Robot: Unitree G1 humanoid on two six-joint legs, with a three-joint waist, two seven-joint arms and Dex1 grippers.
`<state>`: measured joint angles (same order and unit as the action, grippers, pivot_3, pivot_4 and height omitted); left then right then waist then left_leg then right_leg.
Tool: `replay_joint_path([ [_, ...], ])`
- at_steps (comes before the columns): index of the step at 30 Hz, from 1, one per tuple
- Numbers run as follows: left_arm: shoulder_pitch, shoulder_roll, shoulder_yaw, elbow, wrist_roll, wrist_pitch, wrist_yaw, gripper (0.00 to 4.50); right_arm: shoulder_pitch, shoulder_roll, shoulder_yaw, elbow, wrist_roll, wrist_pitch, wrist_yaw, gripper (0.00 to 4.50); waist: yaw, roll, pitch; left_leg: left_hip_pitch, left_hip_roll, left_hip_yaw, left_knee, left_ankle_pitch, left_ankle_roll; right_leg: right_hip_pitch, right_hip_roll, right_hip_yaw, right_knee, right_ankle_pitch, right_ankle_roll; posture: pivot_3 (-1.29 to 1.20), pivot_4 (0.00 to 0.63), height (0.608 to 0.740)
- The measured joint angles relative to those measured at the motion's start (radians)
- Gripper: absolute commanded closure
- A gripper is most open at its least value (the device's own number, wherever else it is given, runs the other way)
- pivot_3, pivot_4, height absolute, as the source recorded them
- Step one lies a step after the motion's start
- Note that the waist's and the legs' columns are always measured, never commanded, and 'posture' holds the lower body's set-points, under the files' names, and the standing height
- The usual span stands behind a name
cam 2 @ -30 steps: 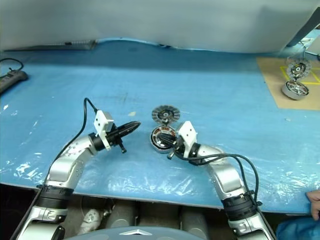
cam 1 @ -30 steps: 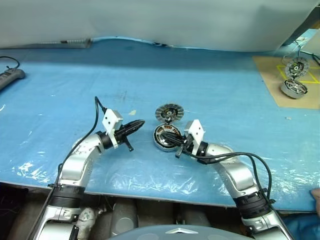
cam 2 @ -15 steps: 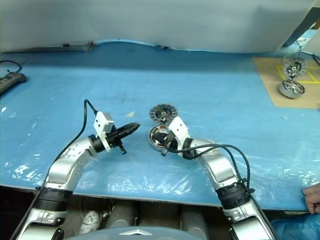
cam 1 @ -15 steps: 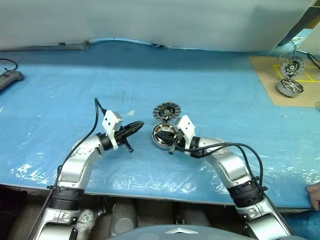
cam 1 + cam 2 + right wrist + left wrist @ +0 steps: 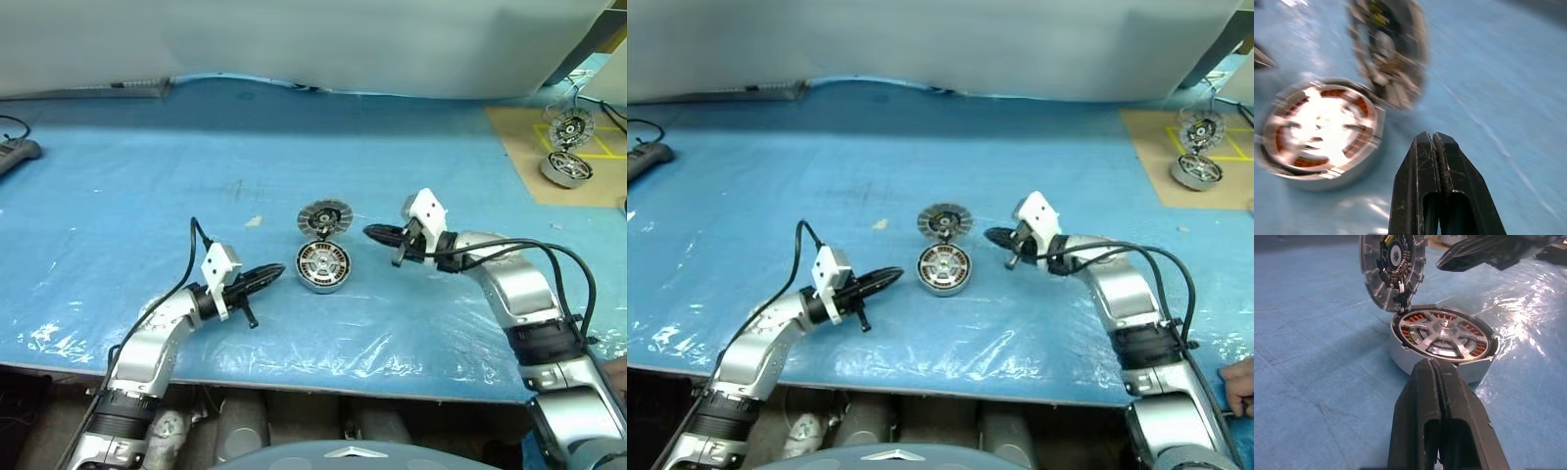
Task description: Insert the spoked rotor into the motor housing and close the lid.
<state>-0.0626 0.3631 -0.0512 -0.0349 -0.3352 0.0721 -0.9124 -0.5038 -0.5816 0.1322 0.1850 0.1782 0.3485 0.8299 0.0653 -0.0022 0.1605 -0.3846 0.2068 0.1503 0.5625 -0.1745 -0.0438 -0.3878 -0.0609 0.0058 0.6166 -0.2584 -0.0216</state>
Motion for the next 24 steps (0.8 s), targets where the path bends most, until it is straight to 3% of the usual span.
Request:
replay_joint_path([
  [6, 0.020, -0.030, -0.046, 0.012, 0.031, -0.065, 0.005, 4.46, -0.264, 0.094, 0.004, 0.496, -0.111, -0.265, -0.041, 4.50, -0.004, 0.000, 0.000, -0.001, 0.001, 0.001, 0.001, 0.000, 0.000, -0.004, 0.001, 0.001, 0.007, -0.001, -0.002, 0.00, 0.150, 0.740],
  [12, -0.069, -0.056, -0.055, 0.034, 0.048, -0.073, 0.049, 4.46, -0.487, 0.224, -0.033, 0.850, -0.099, -0.433, 0.090, 4.50, -0.012, 0.001, 0.000, -0.013, 0.003, 0.001, 0.007, 0.002, 0.005, -0.012, 0.000, -0.002, 0.011, -0.001, -0.003, 0.00, 0.150, 0.740],
  [17, -0.089, -0.042, -0.039, 0.070, 0.048, -0.071, 0.059, 4.46, -0.599, 0.260, -0.104, 1.008, -0.069, -0.374, 0.207, 4.50, -0.007, 0.001, 0.000, -0.020, 0.006, 0.000, 0.015, 0.001, 0.008, -0.020, 0.001, -0.005, 0.023, -0.003, -0.008, 0.00, 0.150, 0.740],
  [24, -0.090, -0.020, -0.019, 0.073, 0.042, -0.060, 0.065, 4.46, -0.606, 0.272, -0.126, 1.055, -0.055, -0.178, 0.537, 4.50, 0.002, 0.003, 0.002, -0.019, 0.015, 0.003, 0.019, 0.001, 0.010, -0.019, 0.002, -0.007, 0.027, -0.003, -0.010, 0.00, 0.150, 0.740],
])
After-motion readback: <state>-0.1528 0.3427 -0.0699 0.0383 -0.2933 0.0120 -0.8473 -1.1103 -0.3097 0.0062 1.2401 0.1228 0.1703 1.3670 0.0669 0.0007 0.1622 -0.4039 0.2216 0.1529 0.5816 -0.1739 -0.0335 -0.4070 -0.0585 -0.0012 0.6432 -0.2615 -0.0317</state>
